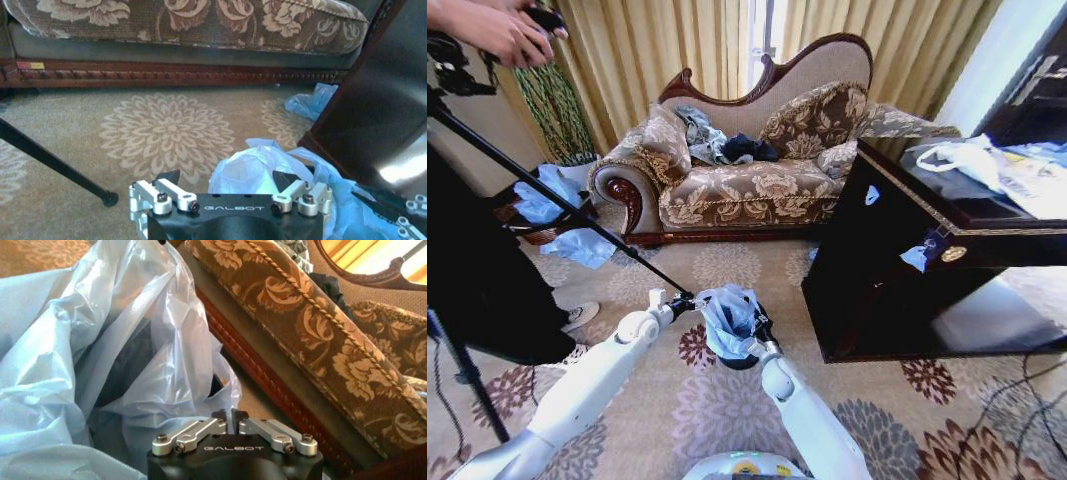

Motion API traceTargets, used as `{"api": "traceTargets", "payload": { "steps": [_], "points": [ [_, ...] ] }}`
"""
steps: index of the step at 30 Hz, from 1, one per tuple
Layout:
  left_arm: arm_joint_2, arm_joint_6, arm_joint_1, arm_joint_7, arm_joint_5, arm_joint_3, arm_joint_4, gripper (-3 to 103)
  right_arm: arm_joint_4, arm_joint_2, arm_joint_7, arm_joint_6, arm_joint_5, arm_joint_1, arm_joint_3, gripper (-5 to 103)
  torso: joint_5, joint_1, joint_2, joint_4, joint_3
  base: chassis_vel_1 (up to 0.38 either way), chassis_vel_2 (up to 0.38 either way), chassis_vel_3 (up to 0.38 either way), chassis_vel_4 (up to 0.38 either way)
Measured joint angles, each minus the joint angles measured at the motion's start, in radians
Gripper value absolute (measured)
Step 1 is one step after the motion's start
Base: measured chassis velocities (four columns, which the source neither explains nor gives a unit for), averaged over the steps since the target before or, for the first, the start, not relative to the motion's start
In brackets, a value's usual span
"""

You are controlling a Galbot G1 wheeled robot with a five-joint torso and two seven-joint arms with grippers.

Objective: Place a garbage bag over the trash bin.

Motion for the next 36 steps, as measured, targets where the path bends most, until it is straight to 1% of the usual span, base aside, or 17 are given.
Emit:
{"api": "traceTargets", "payload": {
  "steps": [1, 3, 6, 7, 9, 11, 14, 16, 17, 18, 20, 22, 26, 29, 30, 32, 36],
  "points": [
    [0.001, 0.0, 0.0, 0.0, 0.0, 0.001, 0.001, 96, 0.012, 0.0, 0.002, -0.007, 0.007, -0.004, -0.001, 15, 0.0, 0.0, 0.0, 0.0, 0.0, 0.0, 0.0, 0.0, 0.0],
    [0.001, -0.001, -0.001, 0.001, 0.0, 0.001, 0.002, 96, 0.02, 0.0, 0.004, -0.014, 0.013, -0.006, -0.003, 15, 0.0, 0.0, 0.0, 0.0, 0.0, 0.0, 0.0, 0.0, 0.0],
    [0.001, -0.001, -0.003, 0.001, 0.0, 0.002, 0.004, 96, 0.058, 0.0, 0.008, -0.042, 0.034, -0.023, -0.01, 32, 0.0, 0.0, 0.0, 0.0, 0.0, 0.0, 0.0, 0.0, 0.0],
    [0.001, -0.001, -0.003, 0.001, 0.0, 0.002, 0.004, 96, 0.058, 0.0, 0.008, -0.042, 0.034, -0.023, -0.01, 32, 0.0, 0.0, 0.0, 0.0, 0.0, 0.0, 0.0, 0.0, 0.0],
    [0.0, -0.002, -0.005, 0.002, -0.001, 0.002, 0.004, 96, 0.062, 0.0, 0.011, -0.048, 0.035, -0.036, -0.009, 42, 0.0, 0.0, 0.0, 0.0, 0.0, 0.0, 0.0, 0.0, 0.0],
    [0.0, -0.002, -0.005, 0.002, -0.002, 0.002, 0.004, 96, 0.061, 0.0, 0.011, -0.048, 0.035, -0.039, -0.008, 42, 0.0, 0.0, 0.0, 0.0, 0.0, 0.0, 0.0, 0.0, 0.0],
    [0.001, -0.002, -0.004, 0.002, -0.004, 0.002, 0.004, 96, 0.047, -0.001, 0.011, -0.048, 0.033, -0.042, -0.003, 59, 0.0, 0.0, 0.0, -0.0001, 0.0, 0.0, 0.0, 0.0, 0.0],
    [0.001, -0.002, -0.003, 0.003, -0.005, 0.002, 0.004, 96, 0.042, -0.002, 0.011, -0.047, 0.032, -0.041, -0.002, 59, 0.0, 0.0, 0.0, 0.0, 0.0, 0.0, 0.0, 0.0, 0.0],
    [0.001, -0.003, -0.002, 0.003, -0.006, 0.002, 0.004, 96, 0.035, -0.002, 0.01, -0.046, 0.027, -0.038, 0.004, 70, 0.0, 0.0, 0.0, 0.0, 0.0, 0.0, 0.0, 0.0, 0.0],
    [0.001, -0.003, -0.001, 0.003, -0.006, 0.001, 0.004, 96, 0.033, -0.003, 0.009, -0.045, 0.026, -0.037, 0.007, 76, 0.0, 0.0, 0.0, 0.0, 0.0, 0.0, 0.0, 0.0, 0.0],
    [0.001, -0.003, -0.002, 0.003, -0.006, 0.001, 0.004, 96, 0.032, -0.004, 0.009, -0.044, 0.026, -0.036, 0.008, 76, 0.0, 0.0, 0.0, 0.0, 0.0, 0.0, 0.0, 0.0, 0.0],
    [0.0, -0.004, -0.004, 0.004, -0.006, 0.002, 0.007, 96, 0.031, -0.007, 0.007, -0.034, 0.024, -0.036, 0.012, 84, 0.0, 0.0, 0.0, 0.0, 0.0, 0.0, 0.0, 0.0, 0.0],
    [-0.002, -0.005, -0.007, 0.004, -0.007, 0.004, 0.011, 96, 0.035, -0.008, 0.003, -0.022, 0.017, -0.039, 0.017, 85, 0.0, 0.0, 0.0, 0.0, 0.0, 0.0, 0.0, 0.0, 0.0],
    [-0.004, -0.005, -0.008, 0.005, -0.008, 0.006, 0.012, 96, 0.036, -0.006, -0.003, -0.013, 0.007, -0.04, 0.021, 70, 0.0, 0.0, 0.0, 0.0, 0.0, 0.0, 0.0, 0.0, 0.0],
    [-0.004, -0.005, -0.008, 0.005, -0.008, 0.006, 0.012, 96, 0.036, -0.006, -0.003, -0.013, 0.007, -0.04, 0.021, 70, 0.0, 0.0, 0.0, 0.0, 0.0, 0.0, 0.0, 0.0, 0.0],
    [-0.004, -0.006, -0.008, 0.005, -0.011, 0.006, 0.013, 96, 0.035, -0.005, -0.007, -0.013, 0.003, -0.04, 0.021, 58, 0.0, 0.0, 0.0, 0.0, 0.0, 0.0, 0.0, 0.0, 0.0],
    [-0.004, -0.006, -0.008, 0.005, -0.017, 0.005, 0.013, 96, 0.031, -0.003, -0.014, -0.013, -0.005, -0.038, 0.021, 47, 0.0, 0.0, 0.0, 0.0, 0.0, 0.0, 0.0, 0.0, 0.0]
  ]
}}
